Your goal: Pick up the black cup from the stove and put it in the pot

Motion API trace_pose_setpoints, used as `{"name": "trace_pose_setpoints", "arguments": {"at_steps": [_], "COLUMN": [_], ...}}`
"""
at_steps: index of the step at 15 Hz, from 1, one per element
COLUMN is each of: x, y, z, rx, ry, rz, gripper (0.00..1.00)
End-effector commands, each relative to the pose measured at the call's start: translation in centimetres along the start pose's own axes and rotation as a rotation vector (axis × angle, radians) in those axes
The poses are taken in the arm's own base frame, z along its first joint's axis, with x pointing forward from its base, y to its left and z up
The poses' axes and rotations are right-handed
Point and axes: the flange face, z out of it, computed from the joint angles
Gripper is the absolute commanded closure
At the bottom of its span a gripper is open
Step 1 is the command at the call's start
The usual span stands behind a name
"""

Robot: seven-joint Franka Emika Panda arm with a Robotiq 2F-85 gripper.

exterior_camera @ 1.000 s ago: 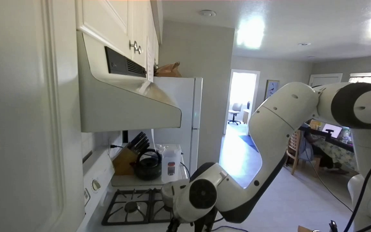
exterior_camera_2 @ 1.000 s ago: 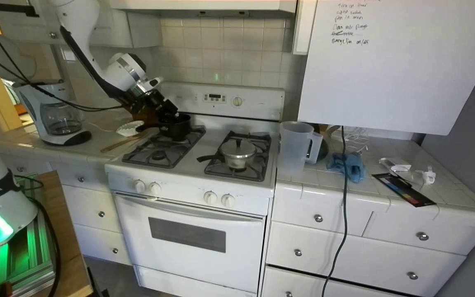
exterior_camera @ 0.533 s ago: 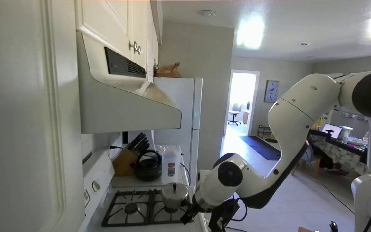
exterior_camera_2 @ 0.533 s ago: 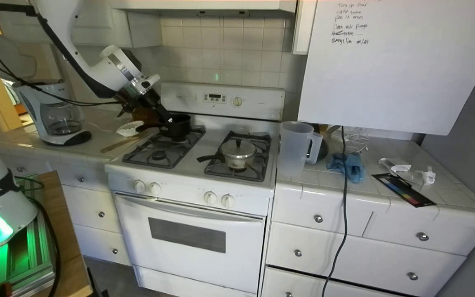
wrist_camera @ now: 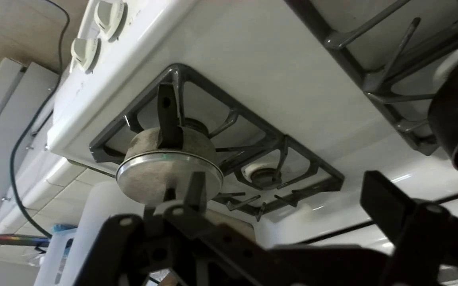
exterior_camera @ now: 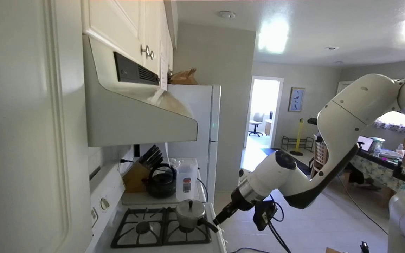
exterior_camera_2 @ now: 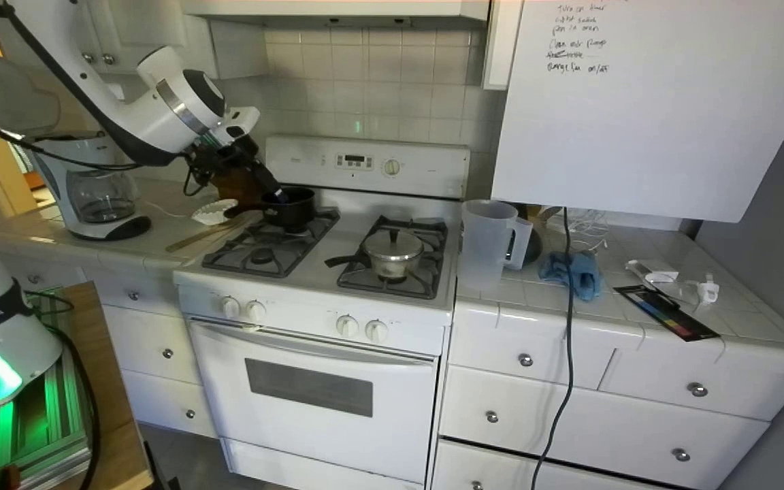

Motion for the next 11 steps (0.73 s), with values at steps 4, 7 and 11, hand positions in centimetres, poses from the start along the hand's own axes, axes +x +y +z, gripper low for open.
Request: {"name": "trace_pose_setpoints", "arguments": {"at_steps": [4, 7, 11], "x": [-5.3, -5.0, -5.1], "y": [2.6, 2.5, 2.5], "z": [-0.2, -0.1, -0.1], "rx": [0.151, 0.130, 0.133], "ry": [-0.077, -0.078, -0.079], "rz": [-0.202, -0.188, -0.196], "gripper": [0.00, 0.00, 0.00]}}
